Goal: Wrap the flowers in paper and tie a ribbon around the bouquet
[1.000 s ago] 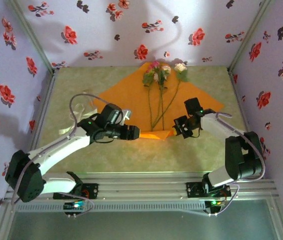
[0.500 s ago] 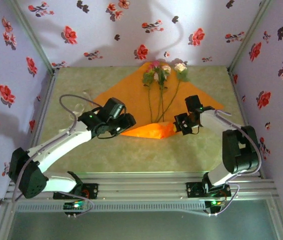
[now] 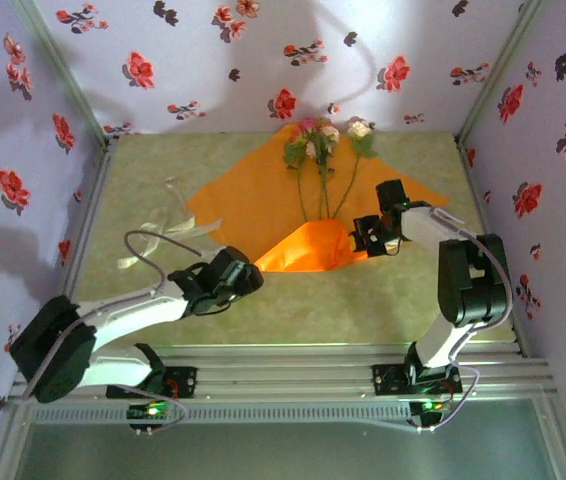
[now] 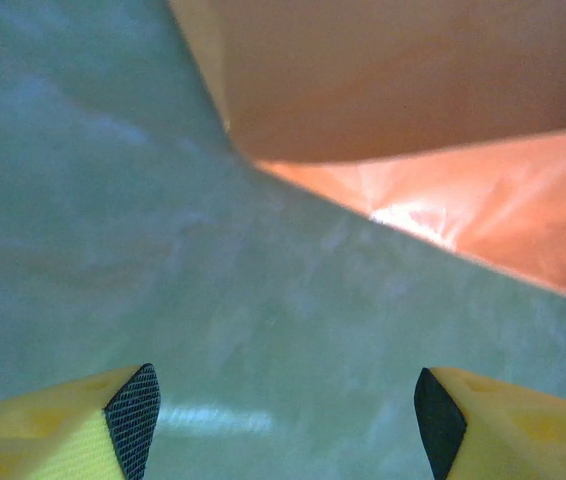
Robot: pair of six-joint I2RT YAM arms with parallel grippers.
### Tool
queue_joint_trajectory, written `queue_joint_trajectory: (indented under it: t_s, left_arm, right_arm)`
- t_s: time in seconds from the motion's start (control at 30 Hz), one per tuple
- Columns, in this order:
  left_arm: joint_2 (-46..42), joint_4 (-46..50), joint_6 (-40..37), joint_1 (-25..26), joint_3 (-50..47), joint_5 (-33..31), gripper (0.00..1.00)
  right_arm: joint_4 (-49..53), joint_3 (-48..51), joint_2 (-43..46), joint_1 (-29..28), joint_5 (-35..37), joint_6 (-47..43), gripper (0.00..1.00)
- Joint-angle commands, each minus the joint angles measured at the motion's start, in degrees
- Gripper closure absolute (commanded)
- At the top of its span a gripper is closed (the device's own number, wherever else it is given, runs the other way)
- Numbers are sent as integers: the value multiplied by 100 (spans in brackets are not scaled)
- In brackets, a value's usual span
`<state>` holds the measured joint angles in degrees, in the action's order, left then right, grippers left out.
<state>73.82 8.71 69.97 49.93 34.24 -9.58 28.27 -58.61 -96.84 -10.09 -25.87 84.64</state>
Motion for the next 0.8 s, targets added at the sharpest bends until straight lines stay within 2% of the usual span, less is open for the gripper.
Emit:
queue_joint_trajectory:
  t_s: [0.0, 0.13, 0.47, 0.63, 0.77]
  left_arm:
    - [490, -1906, 344, 26, -59, -435, 28]
    - [1083, -2144, 499, 82, 218, -377, 29]
    - [1738, -2824, 662, 181, 489, -518, 31]
    - [2094, -3307, 707, 289, 527, -536, 41]
    - [2128, -3332, 721, 350, 531, -610, 51]
  right_arm:
    - [-35, -36, -137, 156, -102, 29, 100]
    - [-101, 46, -256, 421, -139, -60, 100]
    - [-456, 315, -572, 858, -320, -101, 100]
    - [-448, 350, -670, 989, -332, -189, 100]
    - [-393, 326, -688, 1035, -348, -270, 100]
